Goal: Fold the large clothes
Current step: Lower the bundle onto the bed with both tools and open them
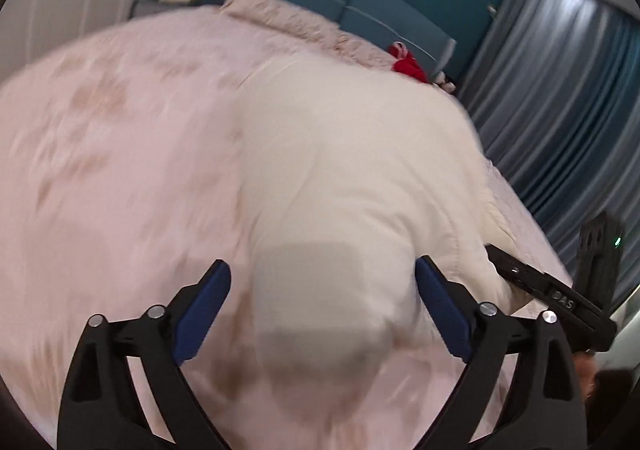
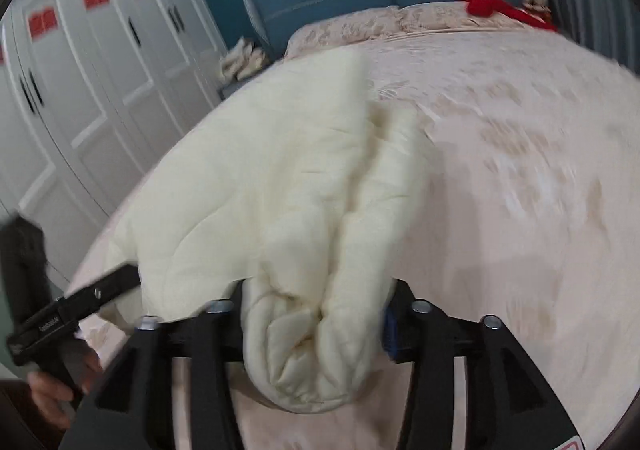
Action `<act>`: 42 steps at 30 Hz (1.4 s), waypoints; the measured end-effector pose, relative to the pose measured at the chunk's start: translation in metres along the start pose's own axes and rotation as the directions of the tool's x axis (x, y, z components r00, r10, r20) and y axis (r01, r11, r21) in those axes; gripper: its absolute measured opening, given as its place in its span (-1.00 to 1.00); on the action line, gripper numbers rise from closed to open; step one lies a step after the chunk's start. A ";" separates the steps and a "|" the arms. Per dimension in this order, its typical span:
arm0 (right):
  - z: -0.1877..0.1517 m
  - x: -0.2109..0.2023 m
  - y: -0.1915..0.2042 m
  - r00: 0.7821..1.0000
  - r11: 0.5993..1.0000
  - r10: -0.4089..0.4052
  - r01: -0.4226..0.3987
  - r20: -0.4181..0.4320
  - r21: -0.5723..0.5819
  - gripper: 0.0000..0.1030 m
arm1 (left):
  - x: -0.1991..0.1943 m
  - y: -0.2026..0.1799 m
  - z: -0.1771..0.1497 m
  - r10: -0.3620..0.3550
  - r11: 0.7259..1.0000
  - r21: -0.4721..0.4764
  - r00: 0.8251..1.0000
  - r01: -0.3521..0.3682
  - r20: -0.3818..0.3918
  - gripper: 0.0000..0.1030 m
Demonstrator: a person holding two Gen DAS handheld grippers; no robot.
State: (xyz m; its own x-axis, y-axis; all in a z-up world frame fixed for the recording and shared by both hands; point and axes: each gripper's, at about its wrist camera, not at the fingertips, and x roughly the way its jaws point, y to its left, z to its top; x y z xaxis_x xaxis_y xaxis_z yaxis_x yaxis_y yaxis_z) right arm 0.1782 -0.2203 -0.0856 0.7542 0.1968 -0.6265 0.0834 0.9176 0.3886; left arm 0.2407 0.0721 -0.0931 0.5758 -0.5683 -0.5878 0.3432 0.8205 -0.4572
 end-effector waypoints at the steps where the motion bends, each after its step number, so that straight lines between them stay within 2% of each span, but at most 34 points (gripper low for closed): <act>1: -0.005 -0.008 -0.005 1.000 1.000 0.009 -0.009 -0.004 0.014 0.26 | -0.012 0.007 -0.007 0.001 0.999 -0.035 1.000 -0.001 -0.010 0.80; 2: -0.010 -0.020 -0.011 1.000 0.999 0.024 -0.023 -0.007 0.033 0.29 | -0.024 0.012 -0.012 -0.002 0.998 -0.060 1.000 0.002 -0.012 0.80; 5: -0.019 -0.048 -0.034 0.998 0.991 0.060 -0.056 -0.022 0.123 0.30 | -0.049 0.021 -0.008 0.047 0.994 -0.093 0.998 -0.049 -0.030 0.80; 7: -0.016 -0.061 -0.039 0.999 0.986 0.025 -0.018 -0.042 0.165 0.30 | -0.063 0.015 0.005 0.110 0.990 -0.082 0.994 -0.112 -0.030 0.79; 8: -0.010 -0.068 -0.034 0.999 0.988 -0.005 0.012 -0.044 0.152 0.17 | -0.070 0.008 0.012 0.128 0.990 -0.066 0.992 -0.128 -0.011 0.79; 9: -0.002 -0.071 -0.023 0.998 0.992 -0.033 0.038 -0.049 0.120 -0.17 | -0.076 -0.005 0.022 0.157 0.987 -0.040 0.987 -0.156 0.017 0.79; 12: 0.017 -0.072 0.010 0.997 0.997 -0.064 0.065 -0.043 0.031 -0.58 | -0.080 -0.058 0.047 0.210 0.971 0.101 0.974 -0.218 0.091 0.79; 14: 0.024 -0.067 0.030 0.996 0.997 -0.079 0.078 -0.047 -0.018 -0.70 | -0.067 -0.094 0.055 0.264 0.941 0.193 0.960 -0.278 0.097 0.79; 17: 0.030 -0.050 0.046 0.990 0.990 -0.125 0.120 -0.072 -0.068 -0.83 | -0.040 -0.118 0.056 0.356 0.900 0.242 0.931 -0.364 0.074 0.79; 20: 0.032 -0.045 0.053 0.980 0.979 -0.187 0.180 -0.069 -0.097 -0.85 | -0.013 -0.114 0.060 0.406 0.895 0.198 0.914 -0.399 0.005 0.78; 24: 0.042 -0.053 0.068 0.985 0.977 -0.172 0.167 -0.030 -0.136 -0.86 | -0.001 -0.109 0.051 0.463 0.877 0.169 0.886 -0.451 -0.038 0.77; 26: 0.043 -0.045 0.080 0.980 0.962 -0.198 0.187 -0.033 -0.200 -0.87 | 0.003 -0.103 0.045 0.465 0.879 0.154 0.883 -0.452 -0.067 0.77; 28: 0.041 -0.030 0.082 0.965 0.941 -0.255 0.234 -0.056 -0.244 -0.88 | 0.008 -0.098 0.043 0.462 0.883 0.138 0.882 -0.448 -0.093 0.78; 30: 0.039 -0.010 0.072 0.952 0.938 -0.290 0.261 -0.102 -0.229 -1.00 | 0.011 -0.095 0.041 0.455 0.888 0.125 0.883 -0.442 -0.114 0.79; 35: 0.031 0.016 0.050 0.928 0.940 -0.324 0.295 -0.181 -0.173 -1.00 | 0.023 -0.094 0.035 0.444 0.895 0.129 0.883 -0.427 -0.154 0.80; 42: 0.021 0.043 0.034 0.914 0.940 -0.335 0.308 -0.229 -0.147 -1.00 | 0.037 -0.101 0.025 0.485 0.870 0.180 0.862 -0.459 -0.146 0.84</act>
State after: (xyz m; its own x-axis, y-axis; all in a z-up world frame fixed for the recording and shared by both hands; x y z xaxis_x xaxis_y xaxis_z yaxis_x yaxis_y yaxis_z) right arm 0.2273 -0.1876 -0.0851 0.5124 -0.0486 -0.8573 0.2144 0.9740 0.0729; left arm 0.2457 -0.0301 -0.0519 0.5545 -0.1006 -0.8261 0.1672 0.9859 -0.0078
